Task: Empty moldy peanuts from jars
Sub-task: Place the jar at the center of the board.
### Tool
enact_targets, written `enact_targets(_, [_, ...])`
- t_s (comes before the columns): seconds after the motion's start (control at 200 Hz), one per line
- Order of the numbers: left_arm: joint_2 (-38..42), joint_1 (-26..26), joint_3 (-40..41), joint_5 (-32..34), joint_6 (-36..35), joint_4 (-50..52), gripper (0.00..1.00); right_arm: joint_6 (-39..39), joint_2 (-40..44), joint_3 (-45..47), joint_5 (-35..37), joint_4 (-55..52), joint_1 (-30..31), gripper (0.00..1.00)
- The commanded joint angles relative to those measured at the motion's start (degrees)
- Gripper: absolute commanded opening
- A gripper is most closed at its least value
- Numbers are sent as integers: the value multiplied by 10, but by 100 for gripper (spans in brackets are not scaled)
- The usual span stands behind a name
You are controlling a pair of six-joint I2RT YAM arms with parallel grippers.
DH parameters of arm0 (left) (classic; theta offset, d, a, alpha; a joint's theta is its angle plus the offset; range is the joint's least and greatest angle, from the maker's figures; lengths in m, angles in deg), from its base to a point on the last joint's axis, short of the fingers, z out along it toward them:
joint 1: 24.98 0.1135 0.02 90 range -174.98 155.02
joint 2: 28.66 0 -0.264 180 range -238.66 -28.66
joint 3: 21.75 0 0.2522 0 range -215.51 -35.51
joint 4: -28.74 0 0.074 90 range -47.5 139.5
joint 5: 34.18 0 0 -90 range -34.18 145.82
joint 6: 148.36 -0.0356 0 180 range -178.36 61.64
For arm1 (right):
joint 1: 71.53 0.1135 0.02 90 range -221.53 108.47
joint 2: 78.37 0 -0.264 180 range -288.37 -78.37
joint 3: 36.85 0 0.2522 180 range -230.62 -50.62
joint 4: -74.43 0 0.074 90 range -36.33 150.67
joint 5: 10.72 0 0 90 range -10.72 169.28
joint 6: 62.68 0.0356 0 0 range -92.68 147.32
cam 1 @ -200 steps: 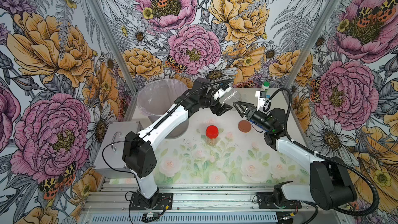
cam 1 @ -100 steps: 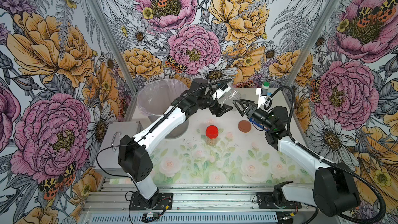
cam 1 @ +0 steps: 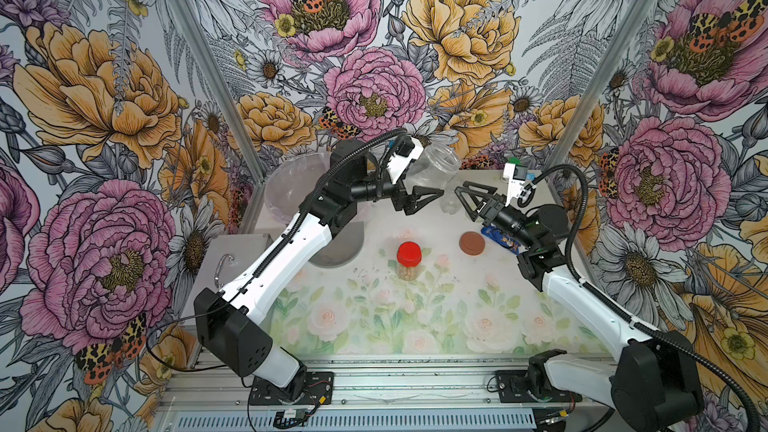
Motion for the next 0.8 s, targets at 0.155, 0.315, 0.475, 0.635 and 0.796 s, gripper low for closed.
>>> enact_targets(0.155, [-15,-4,-1,-67,61,-109,44,-14,35,-44,-31,-46,1,100])
enact_targets(0.315, [-32,-31,-9,-52,15,-71,44,-17,18,-61,-43,-55,3,100])
enact_targets(0.475, [-45,-44,-16,-43,-3,-53,44,-18,-3,-87,-51,-55,7,100])
enact_targets(0.635, [-53,-50,-13,-43,-1,-64,44,-19,-24,-103,-52,-53,18,100])
enact_targets(0.796, [-47,-54,-1,-32,-11,-72,44,-30,-49,-114,-49,-56,31,100])
